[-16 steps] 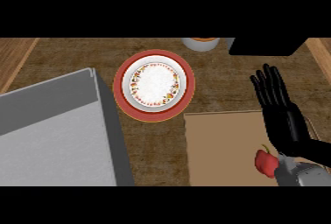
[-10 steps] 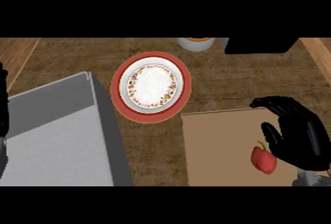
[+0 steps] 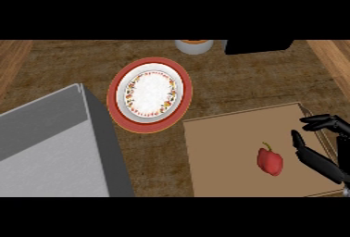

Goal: Pick the bell pepper from the tray and place it in the plate

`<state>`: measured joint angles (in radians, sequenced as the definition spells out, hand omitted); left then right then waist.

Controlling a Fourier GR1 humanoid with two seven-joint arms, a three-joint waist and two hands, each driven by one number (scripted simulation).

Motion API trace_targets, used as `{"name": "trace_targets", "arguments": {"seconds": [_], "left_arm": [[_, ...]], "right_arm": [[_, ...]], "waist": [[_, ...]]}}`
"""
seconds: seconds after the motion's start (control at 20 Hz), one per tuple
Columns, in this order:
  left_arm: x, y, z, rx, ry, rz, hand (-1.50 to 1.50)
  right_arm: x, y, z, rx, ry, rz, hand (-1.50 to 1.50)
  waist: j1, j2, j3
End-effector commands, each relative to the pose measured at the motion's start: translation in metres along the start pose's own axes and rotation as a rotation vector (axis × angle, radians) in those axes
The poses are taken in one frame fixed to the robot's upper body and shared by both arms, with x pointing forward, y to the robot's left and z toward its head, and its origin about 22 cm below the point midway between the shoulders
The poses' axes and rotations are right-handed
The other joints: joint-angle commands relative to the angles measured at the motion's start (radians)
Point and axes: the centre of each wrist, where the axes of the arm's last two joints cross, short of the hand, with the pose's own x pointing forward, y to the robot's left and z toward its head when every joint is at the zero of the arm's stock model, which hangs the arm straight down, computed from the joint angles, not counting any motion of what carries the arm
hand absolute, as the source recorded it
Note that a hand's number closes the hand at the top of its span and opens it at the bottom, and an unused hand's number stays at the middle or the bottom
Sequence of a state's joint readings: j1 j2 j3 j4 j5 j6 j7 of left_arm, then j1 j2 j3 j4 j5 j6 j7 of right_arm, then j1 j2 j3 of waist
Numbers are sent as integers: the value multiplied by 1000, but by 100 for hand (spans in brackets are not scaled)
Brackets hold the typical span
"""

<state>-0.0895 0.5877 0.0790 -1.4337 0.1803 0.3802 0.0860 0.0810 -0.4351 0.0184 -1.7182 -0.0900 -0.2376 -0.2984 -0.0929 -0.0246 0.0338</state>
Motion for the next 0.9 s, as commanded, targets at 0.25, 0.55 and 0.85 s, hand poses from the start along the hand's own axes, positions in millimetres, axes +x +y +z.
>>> {"name": "trace_targets", "arguments": {"seconds": [0.25,0.55,0.85], "left_arm": [[-29,-75,45,-294,211,136,0],[-30,-80,50,-306,204,133,0],[-27,-89,54,-326,187,136,0]], "right_arm": [[-28,2,53,201,-66,41,-150],[-24,-43,49,248,-47,408,-150],[-16,-48,52,388,58,573,-150]], "waist": [[22,31,-32],[25,32,-40],[49,34,-42]]}}
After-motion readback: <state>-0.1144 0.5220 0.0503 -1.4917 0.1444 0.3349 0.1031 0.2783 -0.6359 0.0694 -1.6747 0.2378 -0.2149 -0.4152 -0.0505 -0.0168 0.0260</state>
